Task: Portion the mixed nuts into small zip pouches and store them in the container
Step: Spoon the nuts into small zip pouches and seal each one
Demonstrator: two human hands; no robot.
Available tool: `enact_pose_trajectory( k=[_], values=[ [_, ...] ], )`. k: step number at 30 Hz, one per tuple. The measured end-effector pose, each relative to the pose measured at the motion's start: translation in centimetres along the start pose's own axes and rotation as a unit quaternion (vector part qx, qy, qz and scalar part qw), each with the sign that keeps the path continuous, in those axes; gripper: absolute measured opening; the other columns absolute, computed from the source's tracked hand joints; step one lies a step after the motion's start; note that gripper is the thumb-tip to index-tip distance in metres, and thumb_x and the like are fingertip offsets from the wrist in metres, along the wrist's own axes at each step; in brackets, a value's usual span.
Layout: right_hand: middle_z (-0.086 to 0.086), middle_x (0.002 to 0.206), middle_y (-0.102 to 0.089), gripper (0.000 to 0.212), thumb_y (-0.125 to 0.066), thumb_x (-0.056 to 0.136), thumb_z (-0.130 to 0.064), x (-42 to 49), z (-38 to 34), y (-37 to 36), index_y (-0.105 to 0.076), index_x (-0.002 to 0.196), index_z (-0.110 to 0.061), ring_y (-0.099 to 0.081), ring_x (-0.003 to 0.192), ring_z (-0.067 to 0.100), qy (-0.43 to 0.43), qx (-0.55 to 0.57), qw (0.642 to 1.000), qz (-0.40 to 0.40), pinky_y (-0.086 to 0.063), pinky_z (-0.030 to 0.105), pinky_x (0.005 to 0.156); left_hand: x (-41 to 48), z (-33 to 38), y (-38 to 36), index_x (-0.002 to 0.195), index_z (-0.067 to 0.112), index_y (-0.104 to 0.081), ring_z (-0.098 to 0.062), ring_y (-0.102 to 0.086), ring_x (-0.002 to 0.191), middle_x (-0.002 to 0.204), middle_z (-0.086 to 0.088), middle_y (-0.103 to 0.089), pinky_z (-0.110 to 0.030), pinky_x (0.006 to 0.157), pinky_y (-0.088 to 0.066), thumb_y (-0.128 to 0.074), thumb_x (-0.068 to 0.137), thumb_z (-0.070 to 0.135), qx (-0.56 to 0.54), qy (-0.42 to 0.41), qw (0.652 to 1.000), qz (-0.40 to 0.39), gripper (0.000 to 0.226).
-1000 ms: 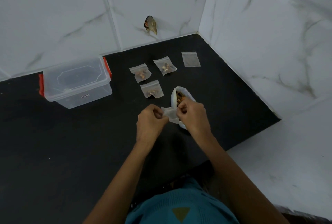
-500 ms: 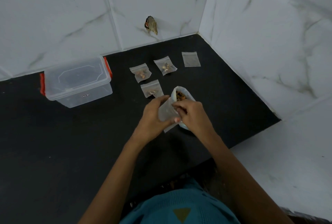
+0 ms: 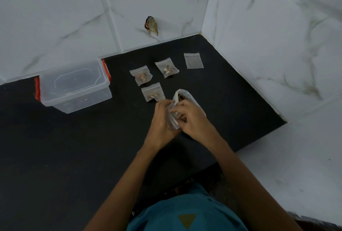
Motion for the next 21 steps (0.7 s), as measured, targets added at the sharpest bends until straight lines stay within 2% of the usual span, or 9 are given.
enact_pose_trajectory(
  k=[2, 4, 7, 9, 12, 14, 16, 19, 21],
  values=[
    [-0.003, 0.124, -0.048, 0.034, -0.057, 0.085, -0.004, 0.0, -0.2, -0.2, -0.063, 0.115, -0.019, -0.052, 0.105, 0.018, 0.015, -0.021, 1.000, 0.003, -0.048, 0.033, 0.091, 0.0, 0.0, -0.3, 0.126, 0.011, -0.036, 0.006, -0.045, 0.105, 0.121, 0.003, -0.042, -0.003, 0.085, -0.038, -0.078, 0.071, 0.011, -0.039, 0.023, 0.999, -0.005, 0.070],
    [-0.003, 0.127, -0.045, 0.031, -0.055, 0.087, -0.005, -0.1, -0.3, 0.0, -0.063, 0.114, -0.017, -0.049, 0.111, 0.014, 0.015, -0.031, 0.999, 0.004, -0.044, 0.026, 0.095, 0.2, 0.0, -0.6, 0.126, 0.021, -0.033, -0.003, -0.049, 0.109, 0.122, 0.004, -0.046, -0.015, 0.092, -0.043, -0.077, 0.071, 0.015, -0.057, 0.035, 0.998, -0.017, 0.070],
    [-0.005, 0.129, -0.043, 0.030, -0.054, 0.089, -0.005, -0.1, -0.2, 0.4, -0.063, 0.113, -0.018, -0.048, 0.111, 0.012, 0.009, -0.038, 0.999, 0.007, -0.044, 0.025, 0.094, 0.1, 0.0, -1.0, 0.123, 0.036, -0.025, -0.011, -0.048, 0.116, 0.117, 0.024, -0.041, -0.037, 0.101, -0.041, -0.073, 0.066, 0.037, -0.044, 0.019, 0.998, -0.037, 0.074],
    [-0.006, 0.129, -0.042, 0.031, -0.054, 0.088, -0.005, -0.1, -0.2, 0.4, -0.063, 0.114, -0.020, -0.049, 0.109, 0.011, 0.003, -0.034, 0.999, 0.007, -0.045, 0.026, 0.093, 0.1, -0.2, -1.1, 0.123, 0.038, -0.028, -0.011, -0.049, 0.115, 0.115, 0.029, -0.041, -0.044, 0.102, -0.040, -0.072, 0.067, 0.037, -0.046, 0.027, 0.998, -0.027, 0.071],
    [-0.005, 0.128, -0.044, 0.031, -0.055, 0.088, -0.007, 0.0, -0.1, 0.4, -0.062, 0.117, -0.018, -0.051, 0.107, 0.010, -0.013, -0.016, 1.000, 0.004, -0.045, 0.023, 0.092, 0.3, -0.5, -0.9, 0.120, 0.034, -0.037, -0.011, -0.051, 0.111, 0.113, 0.015, -0.050, -0.044, 0.097, -0.045, -0.075, 0.069, 0.027, -0.065, 0.058, 0.996, 0.007, 0.063],
    [-0.002, 0.126, -0.047, 0.031, -0.059, 0.088, -0.009, 0.2, 0.2, 0.6, -0.061, 0.118, -0.013, -0.053, 0.106, 0.011, -0.033, 0.008, 0.999, 0.006, -0.044, 0.023, 0.094, 0.3, -0.7, -0.7, 0.115, 0.037, -0.040, -0.012, -0.052, 0.109, 0.114, 0.009, -0.053, -0.042, 0.092, -0.048, -0.072, 0.066, 0.036, -0.081, 0.060, 0.994, 0.030, 0.059],
    [0.002, 0.123, -0.050, 0.032, -0.062, 0.086, -0.012, 0.3, 0.5, 0.7, -0.061, 0.118, -0.009, -0.055, 0.105, 0.012, -0.053, 0.017, 0.998, 0.018, -0.044, 0.025, 0.096, 0.3, -0.9, -0.6, 0.113, 0.036, -0.041, -0.014, -0.052, 0.109, 0.115, 0.007, -0.054, -0.042, 0.091, -0.049, -0.069, 0.064, 0.042, -0.082, 0.062, 0.994, 0.044, 0.057],
    [0.006, 0.121, -0.052, 0.034, -0.065, 0.084, -0.013, 0.3, 0.9, 0.7, -0.061, 0.116, -0.005, -0.056, 0.103, 0.014, -0.069, 0.015, 0.997, 0.042, -0.045, 0.026, 0.094, 0.4, -1.2, -0.8, 0.112, 0.036, -0.043, -0.013, -0.054, 0.109, 0.113, 0.008, -0.056, -0.046, 0.097, -0.045, -0.070, 0.067, 0.036, -0.081, 0.070, 0.993, 0.047, 0.052],
    [0.005, 0.120, -0.053, 0.033, -0.066, 0.083, -0.012, 0.3, 1.0, 0.7, -0.062, 0.115, -0.004, -0.057, 0.102, 0.014, -0.073, 0.019, 0.996, 0.053, -0.046, 0.023, 0.093, 0.4, -1.3, -0.9, 0.109, 0.037, -0.045, -0.015, -0.055, 0.107, 0.112, 0.007, -0.057, -0.046, 0.095, -0.046, -0.070, 0.068, 0.032, -0.090, 0.077, 0.992, 0.049, 0.048]
  ],
)
Point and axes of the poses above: each hand's wrist, its own x-axis towards the middle knuckle, its own y-axis out of the back of the hand, z = x × y, the point moved 5 cm from there along x, towards the middle knuckle
